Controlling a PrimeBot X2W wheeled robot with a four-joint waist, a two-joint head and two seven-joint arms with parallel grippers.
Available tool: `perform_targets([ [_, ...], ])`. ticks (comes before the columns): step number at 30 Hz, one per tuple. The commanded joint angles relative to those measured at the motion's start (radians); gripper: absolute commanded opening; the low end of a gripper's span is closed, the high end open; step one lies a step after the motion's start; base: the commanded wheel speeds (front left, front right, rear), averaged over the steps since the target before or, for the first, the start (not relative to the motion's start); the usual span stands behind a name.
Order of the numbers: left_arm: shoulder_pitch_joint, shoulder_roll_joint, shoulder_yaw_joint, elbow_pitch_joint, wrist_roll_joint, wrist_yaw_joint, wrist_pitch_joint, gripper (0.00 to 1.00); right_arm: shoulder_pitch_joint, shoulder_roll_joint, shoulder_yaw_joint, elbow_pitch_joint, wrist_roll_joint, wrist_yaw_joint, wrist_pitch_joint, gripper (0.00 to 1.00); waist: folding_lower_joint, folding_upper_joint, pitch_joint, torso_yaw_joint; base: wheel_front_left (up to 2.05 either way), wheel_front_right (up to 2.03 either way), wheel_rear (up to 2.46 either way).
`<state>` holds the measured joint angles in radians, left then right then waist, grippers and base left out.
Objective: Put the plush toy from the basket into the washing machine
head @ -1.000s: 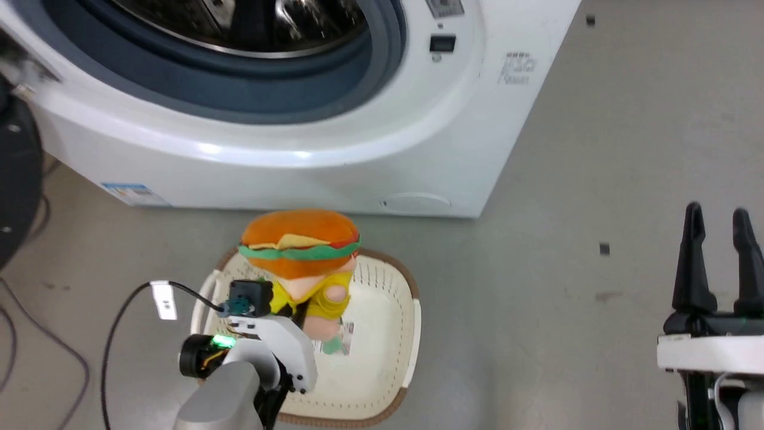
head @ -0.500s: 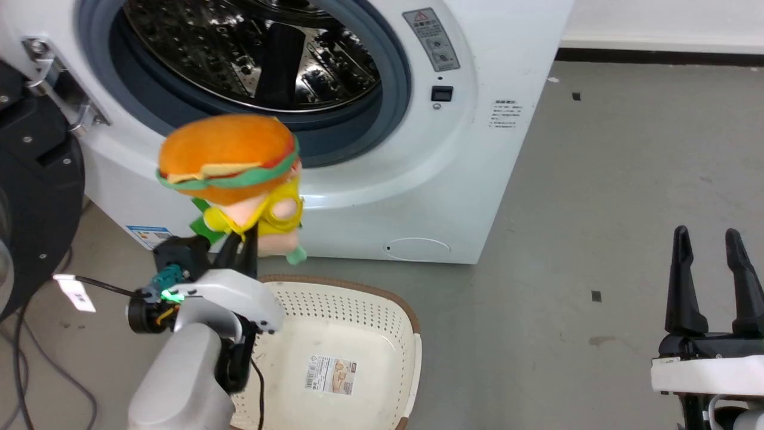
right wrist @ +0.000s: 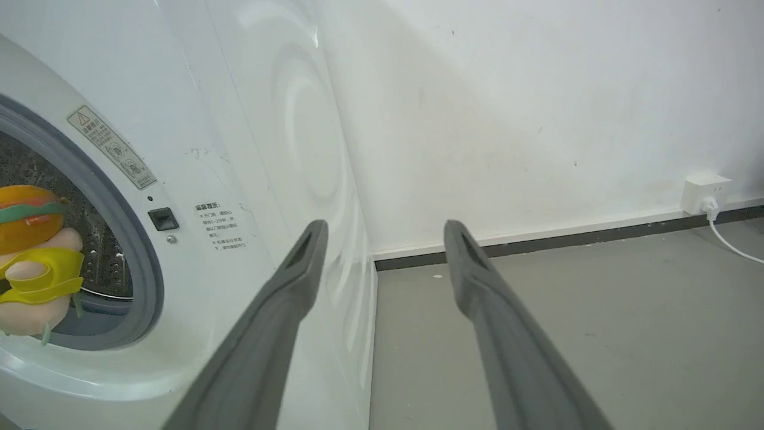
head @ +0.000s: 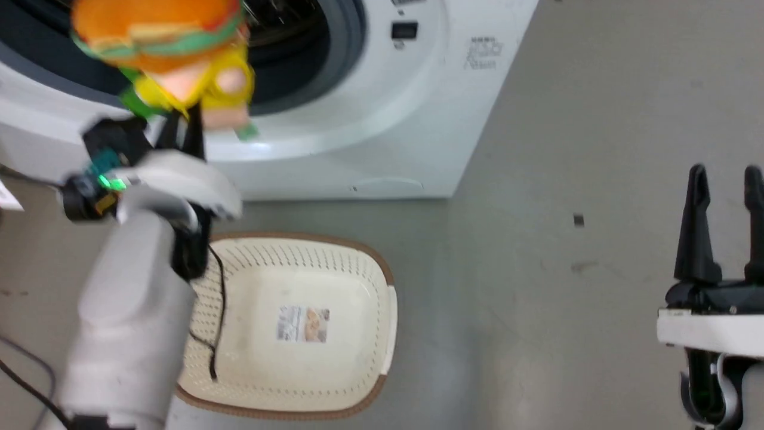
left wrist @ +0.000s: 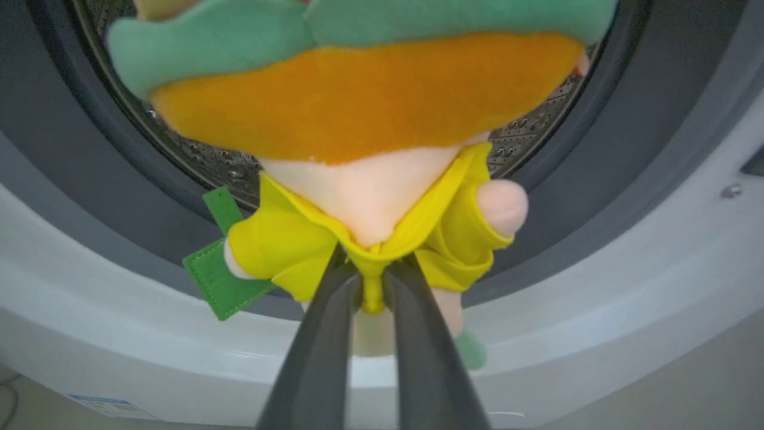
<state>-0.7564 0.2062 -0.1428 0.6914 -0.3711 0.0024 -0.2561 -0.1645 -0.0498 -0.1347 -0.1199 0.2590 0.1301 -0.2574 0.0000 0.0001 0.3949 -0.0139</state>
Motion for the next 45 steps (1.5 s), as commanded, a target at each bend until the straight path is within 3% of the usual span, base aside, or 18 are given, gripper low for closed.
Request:
perform_targets([
  [1, -0.033, 0.009, 0.008, 0.004, 0.005, -0.005, -0.006, 0.0, -0.019, 0.0, 0.0, -0.007, 0.005, 0.001, -0.004, 1.0, 0.0, -0.0001, 0.08, -0.048, 0.0, 0.0, 0.0],
  [17, -0.487, 0.125, 0.099, 0.178, 0.044, 0.012, -0.006, 0.0, -0.146, 0.0, 0.004, -0.052, 0.041, 0.001, -0.004, 1.0, 0.0, -0.0001, 0.341, -0.141, 0.0, 0.0, 0.0],
  [23, -0.614, 0.164, 0.105, 0.254, 0.055, -0.003, -0.006, 0.0, -0.165, 0.0, 0.004, -0.079, 0.045, 0.001, -0.004, 1.0, 0.0, -0.0001, 0.398, -0.145, 0.0, 0.0, 0.0],
  [29, -0.676, 0.161, 0.104, 0.32, 0.066, 0.002, -0.006, 0.0, -0.18, 0.0, 0.001, -0.092, 0.043, 0.001, -0.004, 1.0, 0.0, -0.0001, 0.425, -0.136, 0.0, 0.0, 0.0],
  [31, -0.678, 0.159, 0.106, 0.316, 0.075, 0.016, -0.006, 1.0, -0.183, 0.0, 0.002, -0.093, 0.041, 0.001, -0.004, 1.0, 0.0, -0.0001, 0.425, -0.133, 0.0, 0.0, 0.0],
  [37, -0.611, 0.14, 0.131, 0.275, 0.084, 0.018, -0.006, 1.0, -0.178, 0.0, 0.009, -0.088, 0.04, 0.001, -0.004, 1.0, 0.0, -0.0001, 0.379, -0.124, 0.0, 0.0, 0.0],
  [45, -0.407, 0.091, 0.151, 0.169, 0.137, 0.031, -0.006, 1.0, -0.149, 0.0, 0.027, -0.068, 0.014, 0.001, -0.004, 1.0, 0.0, -0.0001, 0.259, -0.093, 0.0, 0.0, 0.0],
])
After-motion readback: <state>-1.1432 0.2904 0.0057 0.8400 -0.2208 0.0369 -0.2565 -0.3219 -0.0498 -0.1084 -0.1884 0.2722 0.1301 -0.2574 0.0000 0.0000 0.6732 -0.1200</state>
